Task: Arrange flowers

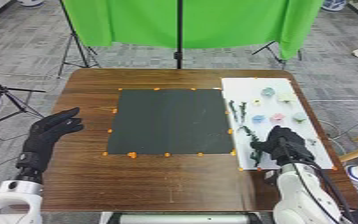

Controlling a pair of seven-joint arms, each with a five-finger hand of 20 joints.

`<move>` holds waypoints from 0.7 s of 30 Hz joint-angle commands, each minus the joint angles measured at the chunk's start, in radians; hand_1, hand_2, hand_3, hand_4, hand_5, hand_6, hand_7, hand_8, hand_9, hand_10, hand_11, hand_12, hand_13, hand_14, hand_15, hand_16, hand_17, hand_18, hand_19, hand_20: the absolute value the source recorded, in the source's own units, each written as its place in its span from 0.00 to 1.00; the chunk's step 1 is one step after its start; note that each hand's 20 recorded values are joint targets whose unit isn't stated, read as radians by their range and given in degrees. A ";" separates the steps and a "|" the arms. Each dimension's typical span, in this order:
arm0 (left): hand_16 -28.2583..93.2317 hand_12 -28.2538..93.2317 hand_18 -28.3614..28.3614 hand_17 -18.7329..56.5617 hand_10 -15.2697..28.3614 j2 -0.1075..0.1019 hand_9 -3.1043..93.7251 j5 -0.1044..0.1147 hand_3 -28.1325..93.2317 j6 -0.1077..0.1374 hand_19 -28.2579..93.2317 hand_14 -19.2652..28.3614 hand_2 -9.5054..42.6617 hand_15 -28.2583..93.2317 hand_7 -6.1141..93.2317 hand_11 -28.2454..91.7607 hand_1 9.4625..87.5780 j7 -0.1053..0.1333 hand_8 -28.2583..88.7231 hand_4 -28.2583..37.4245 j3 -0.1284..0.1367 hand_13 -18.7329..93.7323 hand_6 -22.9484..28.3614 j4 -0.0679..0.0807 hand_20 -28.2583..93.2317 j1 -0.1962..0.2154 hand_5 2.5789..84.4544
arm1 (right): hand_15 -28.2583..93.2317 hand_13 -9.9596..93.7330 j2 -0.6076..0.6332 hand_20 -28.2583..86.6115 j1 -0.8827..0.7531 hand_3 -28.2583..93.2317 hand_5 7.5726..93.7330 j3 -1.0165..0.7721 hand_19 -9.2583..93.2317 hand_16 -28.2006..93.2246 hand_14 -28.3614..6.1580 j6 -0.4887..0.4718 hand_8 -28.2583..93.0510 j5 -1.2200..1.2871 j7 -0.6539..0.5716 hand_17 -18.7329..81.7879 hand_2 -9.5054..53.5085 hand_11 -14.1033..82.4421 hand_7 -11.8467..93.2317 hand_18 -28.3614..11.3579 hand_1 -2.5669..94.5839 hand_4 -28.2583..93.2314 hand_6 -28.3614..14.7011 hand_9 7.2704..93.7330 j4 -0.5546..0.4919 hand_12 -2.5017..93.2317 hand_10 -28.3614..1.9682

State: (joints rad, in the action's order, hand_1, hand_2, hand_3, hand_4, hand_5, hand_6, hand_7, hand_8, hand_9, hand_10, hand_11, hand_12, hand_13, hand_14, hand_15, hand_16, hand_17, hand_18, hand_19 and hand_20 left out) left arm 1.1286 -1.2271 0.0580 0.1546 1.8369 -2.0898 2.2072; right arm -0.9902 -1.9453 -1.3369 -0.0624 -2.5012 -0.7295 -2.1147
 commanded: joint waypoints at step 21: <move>0.23 0.34 0.77 0.37 0.68 0.002 0.51 -0.002 0.76 -0.037 0.45 0.81 0.24 0.47 0.18 0.42 0.30 -0.051 0.19 0.18 0.005 0.53 0.56 -0.005 0.47 0.011 0.54 | 0.66 1.00 0.074 0.74 0.108 0.71 0.81 0.166 1.00 0.51 0.77 -0.121 0.19 0.080 -0.044 0.82 0.00 0.38 0.28 0.38 0.49 0.08 0.50 0.91 0.048 0.25 0.38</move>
State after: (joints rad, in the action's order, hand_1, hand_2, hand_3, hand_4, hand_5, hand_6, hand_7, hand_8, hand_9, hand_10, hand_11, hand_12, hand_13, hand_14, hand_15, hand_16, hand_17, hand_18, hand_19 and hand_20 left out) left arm 1.1281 -1.2268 0.0376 0.1222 1.8397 -2.0934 2.2120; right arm -0.8952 -1.8112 -1.2141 -0.2061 -2.4255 -0.7707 -2.1095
